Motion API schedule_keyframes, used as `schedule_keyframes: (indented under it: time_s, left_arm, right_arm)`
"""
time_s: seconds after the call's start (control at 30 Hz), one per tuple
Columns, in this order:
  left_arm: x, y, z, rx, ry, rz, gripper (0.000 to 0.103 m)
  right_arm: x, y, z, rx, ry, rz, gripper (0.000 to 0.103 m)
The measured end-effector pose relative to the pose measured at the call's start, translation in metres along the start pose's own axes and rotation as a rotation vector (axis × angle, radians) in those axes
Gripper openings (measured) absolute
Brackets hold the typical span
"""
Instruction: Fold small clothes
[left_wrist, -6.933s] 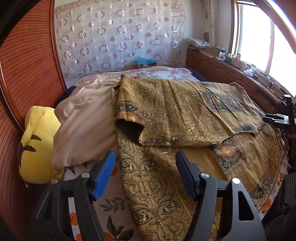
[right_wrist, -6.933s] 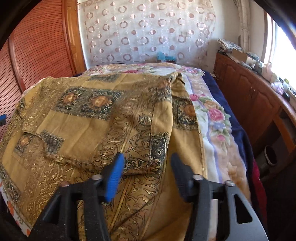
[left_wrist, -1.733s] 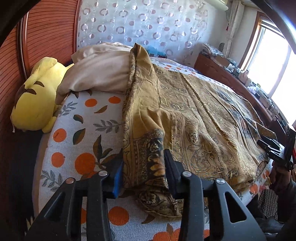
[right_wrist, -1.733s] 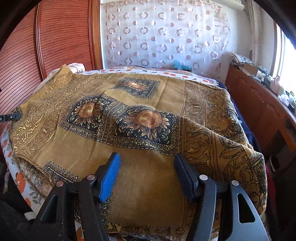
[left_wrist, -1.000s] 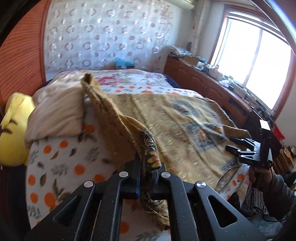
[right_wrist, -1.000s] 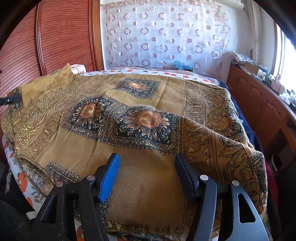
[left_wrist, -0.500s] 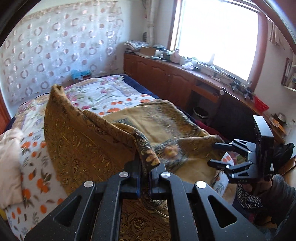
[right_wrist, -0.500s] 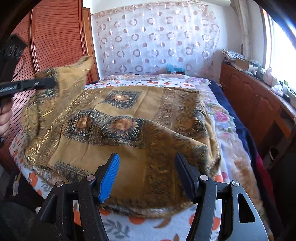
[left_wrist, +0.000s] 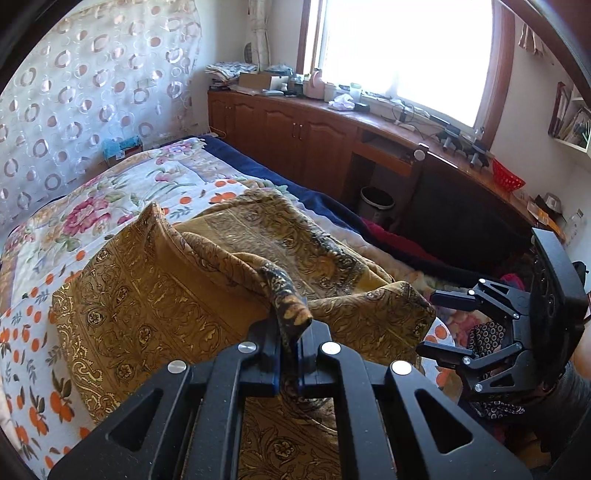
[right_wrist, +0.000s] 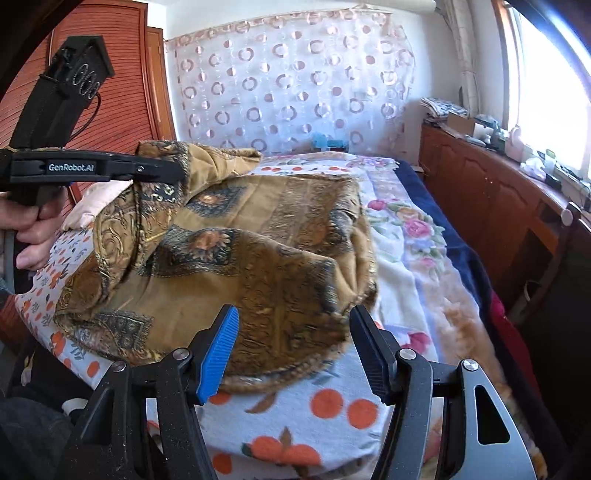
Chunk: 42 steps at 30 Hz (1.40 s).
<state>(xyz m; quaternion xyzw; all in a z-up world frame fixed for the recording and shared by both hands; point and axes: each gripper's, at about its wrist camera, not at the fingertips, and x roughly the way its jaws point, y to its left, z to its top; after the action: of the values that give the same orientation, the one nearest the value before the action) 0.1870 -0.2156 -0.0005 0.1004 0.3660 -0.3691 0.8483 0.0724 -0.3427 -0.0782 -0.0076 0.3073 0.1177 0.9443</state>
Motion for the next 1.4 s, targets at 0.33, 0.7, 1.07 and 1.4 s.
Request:
schedule_keyframes:
  time_s: [0.33, 0.7, 1.07, 1.4]
  left_arm:
    - [0.012, -0.036, 0.034, 0.047, -0.011, -0.04, 0.007]
    - [0.022, -0.026, 0.017, 0.015, 0.004, -0.048, 0.007]
    - [0.035, -0.015, -0.002, -0.025, 0.011, -0.057, 0.007]
    - [0.003, -0.009, 0.001, -0.041, -0.055, -0.058, 0.007]
  right_arm:
    - [-0.02, -0.004, -0.004, 0.029, -0.036, -0.031, 0.065]
    - [0.005, -0.018, 0.024, 0.022, -0.038, -0.026, 0.064]
    - [0.104, -0.043, 0.102, 0.086, 0.082, 0.057, 0.042]
    - [0.177, -0.021, 0.139, 0.037, 0.201, 0.039, 0.002]
